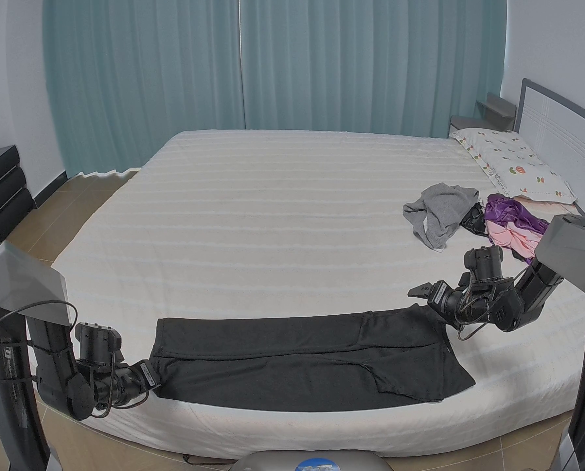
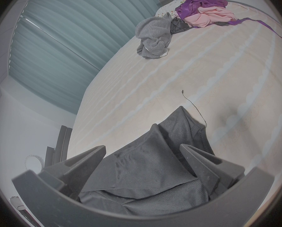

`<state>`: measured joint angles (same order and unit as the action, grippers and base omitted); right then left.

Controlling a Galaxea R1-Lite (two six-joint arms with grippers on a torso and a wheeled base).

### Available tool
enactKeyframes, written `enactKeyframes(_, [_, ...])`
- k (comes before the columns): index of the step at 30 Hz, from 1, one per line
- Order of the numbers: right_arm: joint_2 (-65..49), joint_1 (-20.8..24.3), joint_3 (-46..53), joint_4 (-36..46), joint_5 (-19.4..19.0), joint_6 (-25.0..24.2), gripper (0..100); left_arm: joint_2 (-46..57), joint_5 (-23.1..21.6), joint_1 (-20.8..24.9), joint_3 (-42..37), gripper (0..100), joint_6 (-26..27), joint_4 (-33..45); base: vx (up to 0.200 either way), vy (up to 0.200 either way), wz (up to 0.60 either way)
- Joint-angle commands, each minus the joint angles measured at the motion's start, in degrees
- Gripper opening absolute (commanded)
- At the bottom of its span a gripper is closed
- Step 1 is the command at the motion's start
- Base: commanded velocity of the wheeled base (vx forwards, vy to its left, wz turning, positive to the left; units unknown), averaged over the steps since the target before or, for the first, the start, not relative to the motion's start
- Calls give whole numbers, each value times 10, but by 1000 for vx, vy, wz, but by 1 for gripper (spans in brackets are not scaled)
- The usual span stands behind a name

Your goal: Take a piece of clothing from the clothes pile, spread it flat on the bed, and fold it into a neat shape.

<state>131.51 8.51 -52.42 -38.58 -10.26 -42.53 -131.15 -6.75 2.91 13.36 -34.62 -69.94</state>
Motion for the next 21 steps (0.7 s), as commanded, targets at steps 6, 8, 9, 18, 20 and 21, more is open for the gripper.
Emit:
enactKeyframes(6, [1, 1, 0, 0, 0, 0, 100, 11, 44, -8, 7, 0, 26, 31, 0, 0, 0])
enactKeyframes(8, [1, 1, 0, 0, 0, 0, 100, 11, 44, -8, 7, 0, 26, 31, 0, 0, 0])
enactKeyframes(9, [1, 2, 1, 0, 1, 0, 100, 12, 46, -8, 7, 0, 27, 32, 0, 0, 0])
enactKeyframes(18, [2, 1, 0, 0, 1, 1, 100, 43, 57, -8, 9, 0, 54, 93, 0, 0, 0])
enactKeyframes(20, [2, 1, 0, 0, 1, 1, 100, 46, 57, -9, 14, 0, 54, 102, 0, 0, 0])
enactKeyframes(21, [2, 2, 1, 0, 1, 1, 100, 45, 57, -10, 18, 0, 54, 103, 0, 0, 0])
